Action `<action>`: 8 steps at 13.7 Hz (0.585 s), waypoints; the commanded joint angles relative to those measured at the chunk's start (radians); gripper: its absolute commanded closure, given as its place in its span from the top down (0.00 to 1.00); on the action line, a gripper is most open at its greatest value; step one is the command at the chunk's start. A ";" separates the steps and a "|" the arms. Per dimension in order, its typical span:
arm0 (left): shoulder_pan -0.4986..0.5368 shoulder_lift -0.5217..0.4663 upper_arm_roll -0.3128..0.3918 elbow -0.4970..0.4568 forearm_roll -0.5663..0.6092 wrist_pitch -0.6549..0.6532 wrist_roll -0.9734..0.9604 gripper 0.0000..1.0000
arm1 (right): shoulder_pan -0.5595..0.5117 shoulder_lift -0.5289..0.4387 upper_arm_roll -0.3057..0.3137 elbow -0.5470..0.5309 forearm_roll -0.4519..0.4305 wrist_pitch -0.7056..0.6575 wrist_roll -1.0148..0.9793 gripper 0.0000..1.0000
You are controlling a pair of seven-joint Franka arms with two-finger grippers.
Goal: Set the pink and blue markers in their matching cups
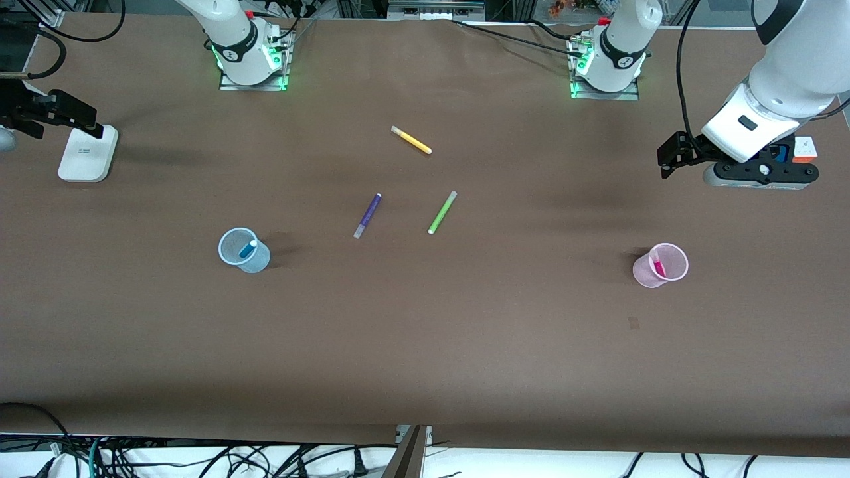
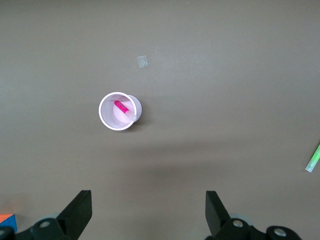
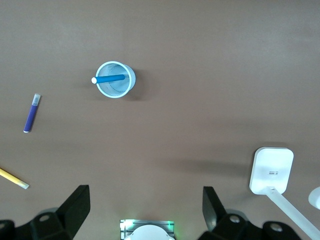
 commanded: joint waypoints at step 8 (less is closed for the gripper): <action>-0.001 -0.002 -0.003 0.019 -0.015 -0.039 0.018 1.00 | -0.016 -0.024 0.017 -0.024 -0.001 0.011 -0.001 0.99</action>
